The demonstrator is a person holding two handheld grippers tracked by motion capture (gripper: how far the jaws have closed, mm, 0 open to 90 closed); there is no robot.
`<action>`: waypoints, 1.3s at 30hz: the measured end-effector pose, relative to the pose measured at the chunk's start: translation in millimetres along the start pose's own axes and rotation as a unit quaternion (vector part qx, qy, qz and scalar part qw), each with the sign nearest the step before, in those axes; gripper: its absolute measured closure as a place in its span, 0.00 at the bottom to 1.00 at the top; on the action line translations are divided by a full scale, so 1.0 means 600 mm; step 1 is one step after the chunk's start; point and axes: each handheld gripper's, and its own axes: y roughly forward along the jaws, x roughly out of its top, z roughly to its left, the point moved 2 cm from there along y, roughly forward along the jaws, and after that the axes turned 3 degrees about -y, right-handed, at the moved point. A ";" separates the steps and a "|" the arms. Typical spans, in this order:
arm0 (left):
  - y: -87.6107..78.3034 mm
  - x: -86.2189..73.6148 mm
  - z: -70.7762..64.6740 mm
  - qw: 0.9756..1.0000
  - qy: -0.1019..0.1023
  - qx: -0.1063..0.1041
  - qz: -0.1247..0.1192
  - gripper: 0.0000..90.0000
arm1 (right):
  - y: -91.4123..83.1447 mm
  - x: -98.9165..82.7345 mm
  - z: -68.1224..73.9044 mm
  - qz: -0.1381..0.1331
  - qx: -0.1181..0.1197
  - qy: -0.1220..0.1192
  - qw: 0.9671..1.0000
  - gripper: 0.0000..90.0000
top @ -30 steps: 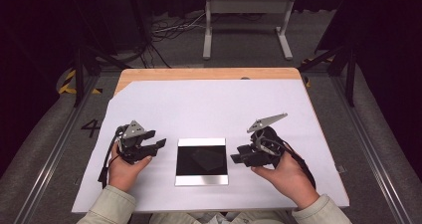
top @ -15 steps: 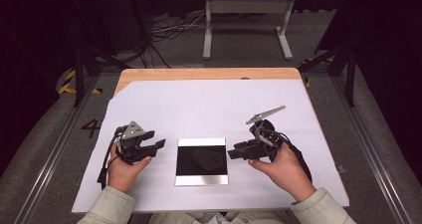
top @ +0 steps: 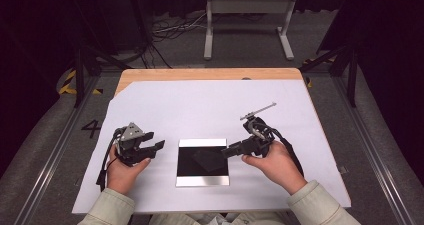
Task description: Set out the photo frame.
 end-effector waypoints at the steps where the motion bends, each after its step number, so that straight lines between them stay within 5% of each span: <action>1: 0.000 0.000 0.000 1.000 -0.001 0.001 0.000 0.51 | 0.003 0.001 -0.001 0.001 0.006 0.007 1.000 0.56; 14: 0.001 0.001 0.001 1.000 0.002 0.001 -0.001 0.51 | 0.043 0.002 -0.009 0.031 0.017 0.020 0.999 0.54; 23: 0.001 0.001 -0.001 1.000 -0.001 0.000 0.000 0.51 | 0.048 0.001 -0.017 0.040 0.053 0.062 0.996 0.54; 39: 0.001 0.001 -0.002 1.000 0.007 0.006 0.001 0.51 | 0.061 -0.001 -0.035 0.038 0.078 0.100 0.991 0.55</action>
